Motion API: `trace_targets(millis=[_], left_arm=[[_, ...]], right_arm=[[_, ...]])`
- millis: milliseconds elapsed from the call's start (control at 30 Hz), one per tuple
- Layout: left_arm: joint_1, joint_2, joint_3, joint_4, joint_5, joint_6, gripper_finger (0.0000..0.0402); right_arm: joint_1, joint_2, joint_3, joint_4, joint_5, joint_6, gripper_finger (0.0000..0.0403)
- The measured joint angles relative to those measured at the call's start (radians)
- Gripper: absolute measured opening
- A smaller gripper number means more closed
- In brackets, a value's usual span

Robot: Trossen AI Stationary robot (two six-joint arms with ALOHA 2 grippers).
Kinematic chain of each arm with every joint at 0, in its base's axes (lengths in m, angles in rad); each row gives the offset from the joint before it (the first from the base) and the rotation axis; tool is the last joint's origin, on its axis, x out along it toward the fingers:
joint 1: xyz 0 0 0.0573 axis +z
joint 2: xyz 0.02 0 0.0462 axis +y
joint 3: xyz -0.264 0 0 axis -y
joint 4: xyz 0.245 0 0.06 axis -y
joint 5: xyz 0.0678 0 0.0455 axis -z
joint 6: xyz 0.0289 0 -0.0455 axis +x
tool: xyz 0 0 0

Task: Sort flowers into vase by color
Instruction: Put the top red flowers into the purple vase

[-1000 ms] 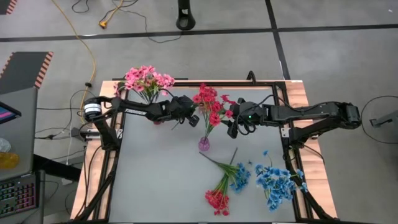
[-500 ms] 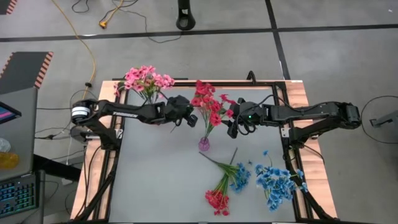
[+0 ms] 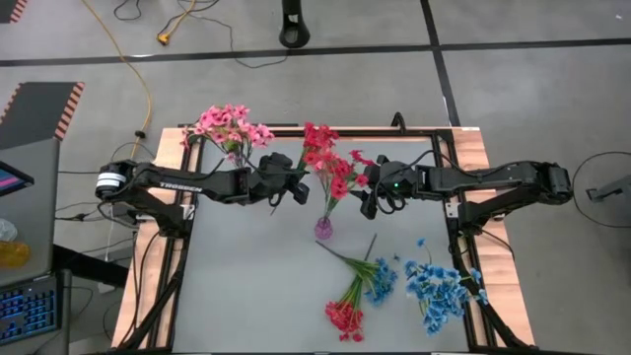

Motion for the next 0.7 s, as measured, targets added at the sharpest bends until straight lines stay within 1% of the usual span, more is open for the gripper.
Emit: trace_targets(millis=[333,700], left_arm=[[-0.009,-0.051,0.0,0.057,-0.029,-0.003,0.0011],[-0.009,-0.062,0.001,0.212,-0.018,0.02,0.0011]], right_arm=[[0.0,0.0,0.0,0.0,0.0,0.0,0.0226],[0.0,0.0,0.0,-0.001,0.0,0.0,0.0226]])
